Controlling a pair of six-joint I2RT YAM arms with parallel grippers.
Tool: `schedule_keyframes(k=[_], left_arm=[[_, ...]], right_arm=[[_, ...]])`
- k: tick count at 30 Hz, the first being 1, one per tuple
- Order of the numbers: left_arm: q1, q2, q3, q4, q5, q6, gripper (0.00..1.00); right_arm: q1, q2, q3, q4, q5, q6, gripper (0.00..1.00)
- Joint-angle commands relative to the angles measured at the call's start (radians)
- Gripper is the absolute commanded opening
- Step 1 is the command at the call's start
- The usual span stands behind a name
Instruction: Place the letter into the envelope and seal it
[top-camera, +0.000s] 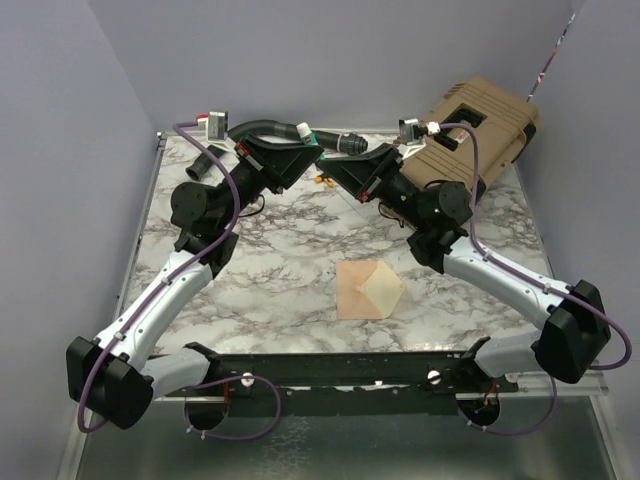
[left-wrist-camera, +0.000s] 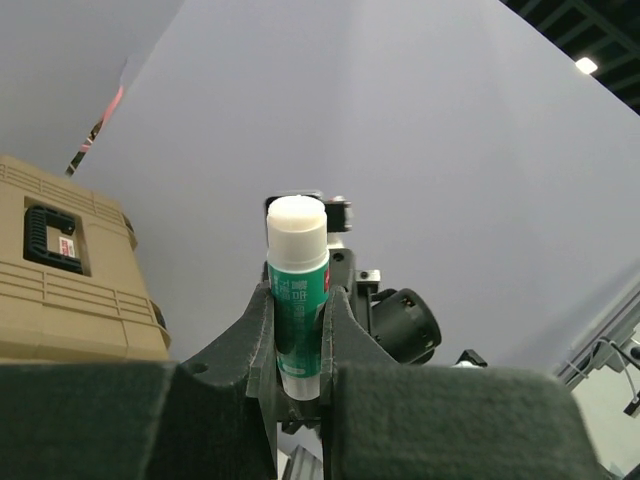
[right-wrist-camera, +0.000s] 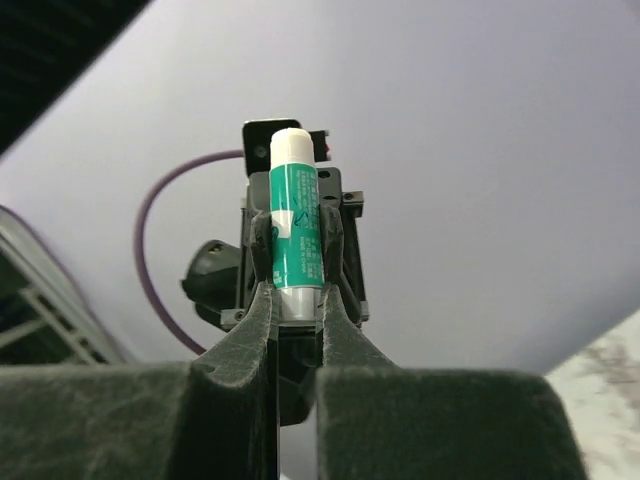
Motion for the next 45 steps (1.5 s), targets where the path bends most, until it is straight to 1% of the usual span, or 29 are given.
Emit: schedule_keyframes(k=[1,5,6,8,9,10,12,13,14,16,19,21,23,26,28,30,33,36,39,42,45], left_arm=[[0.026,-0.056,0.012,0.107,-0.024,0.039,0.0],[0.026,-0.064,0.012,0.112,-0.023,0.04,0.0],[0.026,-0.064,0.013,0.112,-0.023,0.041,0.0],[0.026,-0.063,0.013,0.112,-0.026,0.041,0.0],[0.026,-0.062,0.013,0.112,-0.031,0.038,0.0],[0.026,-0.062,0.012,0.111,-0.035,0.035,0.0],[0.026,-0.064,0.006,0.109,-0.046,0.028,0.0],[0.025,-0.064,0.003,0.108,-0.05,0.025,0.0],[0.026,-0.064,0.002,0.105,-0.055,0.024,0.0],[0.026,-0.064,0.001,0.102,-0.059,0.02,0.0],[0.026,-0.061,0.006,0.088,-0.074,0.003,0.0],[0.026,-0.058,0.01,0.076,-0.091,-0.019,0.0],[0.026,-0.057,0.006,0.064,-0.122,-0.06,0.0],[0.026,-0.055,-0.011,0.055,-0.174,-0.142,0.0],[0.026,-0.05,-0.023,0.055,-0.209,-0.201,0.0],[0.026,-0.044,-0.02,0.056,-0.22,-0.239,0.0],[0.026,-0.037,-0.022,0.054,-0.236,-0.309,0.0],[0.026,-0.035,-0.038,0.055,-0.259,-0.372,0.0],[0.026,-0.039,-0.057,0.055,-0.274,-0.384,0.0],[0.026,-0.041,-0.069,0.055,-0.277,-0.393,0.0],[0.026,-0.044,-0.074,0.055,-0.277,-0.396,0.0]], right_arm=[[-0.021,0.037,-0.027,0.24,0.047,0.408,0.01],[-0.02,0.077,-0.018,0.315,0.056,0.493,0.01],[-0.02,0.083,-0.011,0.323,0.043,0.49,0.06],[-0.021,0.083,-0.001,0.342,0.012,0.443,0.25],[-0.021,0.073,0.002,0.333,-0.005,0.393,0.36],[-0.021,0.053,0.002,0.304,-0.016,0.332,0.45],[-0.02,-0.004,0.013,0.177,-0.029,0.151,0.58],[-0.02,-0.036,0.025,0.086,-0.035,0.038,0.62],[-0.02,-0.066,0.038,0.005,-0.037,-0.079,0.64],[-0.02,-0.118,0.051,-0.101,-0.01,-0.239,0.68],[-0.02,-0.152,0.067,-0.086,-0.028,-0.437,0.71],[-0.015,-0.151,0.11,-0.122,-0.055,-0.601,0.71],[-0.002,-0.137,0.152,-0.172,-0.067,-0.782,0.71],[0.026,-0.107,0.175,-0.192,-0.077,-1.051,0.74],[0.041,-0.086,0.182,-0.198,-0.081,-1.196,0.76],[0.053,-0.064,0.189,-0.196,-0.066,-1.3,0.76],[0.074,-0.042,0.205,-0.197,-0.056,-1.394,0.76],[0.1,-0.019,0.212,-0.179,-0.051,-1.427,0.76],[0.133,0.01,0.215,-0.161,-0.025,-1.471,0.76],[0.153,0.043,0.223,-0.131,-0.006,-1.481,0.75],[0.166,0.08,0.241,-0.093,0.053,-1.477,0.69]])
